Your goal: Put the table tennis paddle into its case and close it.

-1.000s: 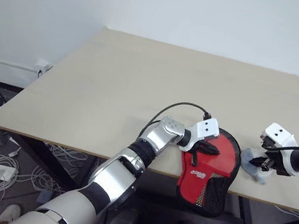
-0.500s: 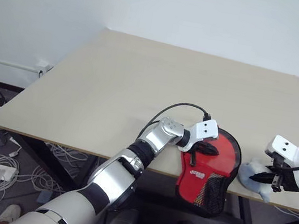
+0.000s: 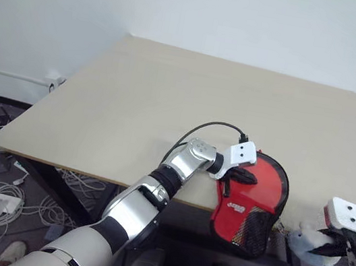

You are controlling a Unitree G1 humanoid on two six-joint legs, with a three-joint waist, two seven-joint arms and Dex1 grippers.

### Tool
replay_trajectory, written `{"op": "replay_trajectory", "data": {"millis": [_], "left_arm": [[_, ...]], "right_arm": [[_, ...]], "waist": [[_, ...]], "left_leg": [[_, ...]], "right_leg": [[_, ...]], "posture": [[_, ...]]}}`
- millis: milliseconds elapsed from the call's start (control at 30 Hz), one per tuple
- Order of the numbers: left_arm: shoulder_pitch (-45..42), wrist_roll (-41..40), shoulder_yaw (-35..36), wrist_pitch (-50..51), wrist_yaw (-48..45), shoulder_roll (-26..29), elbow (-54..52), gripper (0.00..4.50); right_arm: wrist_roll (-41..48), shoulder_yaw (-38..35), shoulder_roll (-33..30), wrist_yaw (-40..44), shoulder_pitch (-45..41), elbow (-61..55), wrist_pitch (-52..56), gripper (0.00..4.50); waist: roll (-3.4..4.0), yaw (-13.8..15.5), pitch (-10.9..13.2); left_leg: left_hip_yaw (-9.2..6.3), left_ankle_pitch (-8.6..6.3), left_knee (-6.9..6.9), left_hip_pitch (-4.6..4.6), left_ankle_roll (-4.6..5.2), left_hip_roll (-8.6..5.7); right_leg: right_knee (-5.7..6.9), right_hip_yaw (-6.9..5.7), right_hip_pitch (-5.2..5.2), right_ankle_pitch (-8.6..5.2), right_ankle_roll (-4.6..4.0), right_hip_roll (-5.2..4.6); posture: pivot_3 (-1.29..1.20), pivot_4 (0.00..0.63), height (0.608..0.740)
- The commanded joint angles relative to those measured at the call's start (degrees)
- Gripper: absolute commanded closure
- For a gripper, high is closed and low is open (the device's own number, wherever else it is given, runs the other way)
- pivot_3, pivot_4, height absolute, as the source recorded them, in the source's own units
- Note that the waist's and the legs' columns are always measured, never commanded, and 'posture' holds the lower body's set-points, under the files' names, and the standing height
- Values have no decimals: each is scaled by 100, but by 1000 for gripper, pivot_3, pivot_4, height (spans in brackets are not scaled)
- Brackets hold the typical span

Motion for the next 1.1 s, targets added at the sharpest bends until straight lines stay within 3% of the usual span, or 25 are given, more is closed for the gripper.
{"op": "replay_trajectory", "data": {"millis": [33,467,700,833,900,967,1100], "left_arm": [[41,217,-78,106,26,120,208,4500],[0,226,-55,102,79,144,275,4500],[-36,220,-4,131,251,103,359,4500],[-75,85,117,340,108,199,145,4500],[-47,-2,193,445,-29,327,-197,4137],[19,-145,270,693,-240,482,-662,3559],[362,-594,517,1555,-553,988,-2256,2144]], "right_arm": [[51,-334,-68,445,371,-459,-255,4031],[389,-1059,-75,765,1541,-1367,-782,4031],[376,-660,127,431,1292,-1758,-438,4031],[532,-679,165,307,992,-1562,-125,2782],[790,-780,199,291,777,-1467,119,2041],[1051,-849,232,254,548,-1403,380,1215],[1618,-741,350,-172,-404,-1009,957,0]], "waist": [[0,73,0],[3,151,-8],[-16,217,-21],[-18,218,-22],[-18,204,-22],[-16,193,-22],[-10,176,-21]], "left_leg": [[-1,0,0,0,0,0],[-8,-1,-1,1,8,0],[-1,1,-1,1,5,0],[3,-5,0,1,16,0],[2,-5,1,1,16,0],[3,-4,0,0,14,1],[5,8,-1,-4,-8,1]], "right_leg": [[-2,-1,0,0,0,0],[-83,-5,25,32,34,15],[-91,-2,26,36,41,14],[-91,0,26,39,39,12],[-90,0,25,41,37,13],[-88,0,21,43,33,14],[-88,5,16,50,20,14]], "posture": [[0,0,654],[0,0,654],[0,0,654],[0,0,654],[0,0,654],[0,0,654],[0,0,654]]}}
